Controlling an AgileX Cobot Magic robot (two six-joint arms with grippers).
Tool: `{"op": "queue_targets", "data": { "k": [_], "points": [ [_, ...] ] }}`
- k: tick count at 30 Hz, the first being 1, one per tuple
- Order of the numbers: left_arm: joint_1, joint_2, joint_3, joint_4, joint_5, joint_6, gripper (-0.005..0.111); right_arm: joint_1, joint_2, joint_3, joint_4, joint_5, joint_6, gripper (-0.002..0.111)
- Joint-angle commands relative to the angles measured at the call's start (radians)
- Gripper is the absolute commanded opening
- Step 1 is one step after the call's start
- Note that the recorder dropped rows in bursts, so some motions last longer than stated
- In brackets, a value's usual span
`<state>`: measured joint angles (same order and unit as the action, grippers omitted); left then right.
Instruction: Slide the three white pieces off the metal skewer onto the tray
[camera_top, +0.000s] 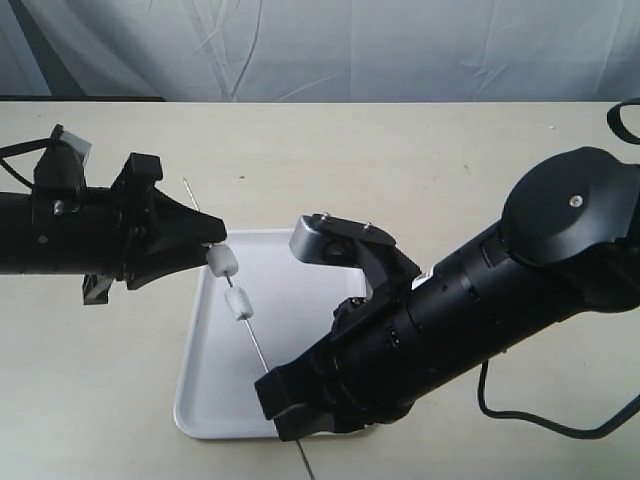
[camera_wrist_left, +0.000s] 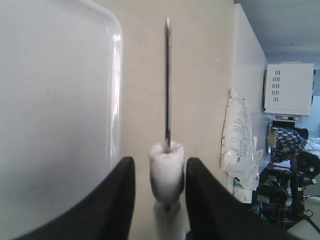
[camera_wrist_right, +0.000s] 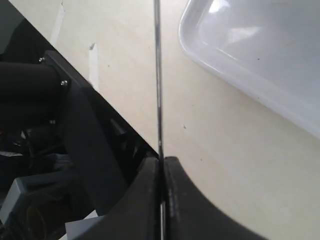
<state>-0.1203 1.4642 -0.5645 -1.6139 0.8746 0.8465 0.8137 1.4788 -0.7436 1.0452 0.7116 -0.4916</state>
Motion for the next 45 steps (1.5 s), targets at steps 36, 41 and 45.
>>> {"op": "queue_targets", "data": {
  "k": [36, 41, 45],
  "points": [
    [-0.002, 0.002, -0.011, -0.068, -0.322, 0.083, 0.000, 0.106, -0.163, 0.333, 0.029, -0.115, -0.034, -0.001],
    [-0.002, 0.002, -0.011, -0.066, -0.354, 0.106, 0.000, 0.106, -0.247, 0.369, 0.029, -0.095, -0.007, -0.001],
    [-0.002, 0.003, -0.011, 0.005, -0.267, 0.106, 0.000, 0.106, -0.290, 0.370, 0.022, -0.151, 0.003, -0.001]
  ]
}}
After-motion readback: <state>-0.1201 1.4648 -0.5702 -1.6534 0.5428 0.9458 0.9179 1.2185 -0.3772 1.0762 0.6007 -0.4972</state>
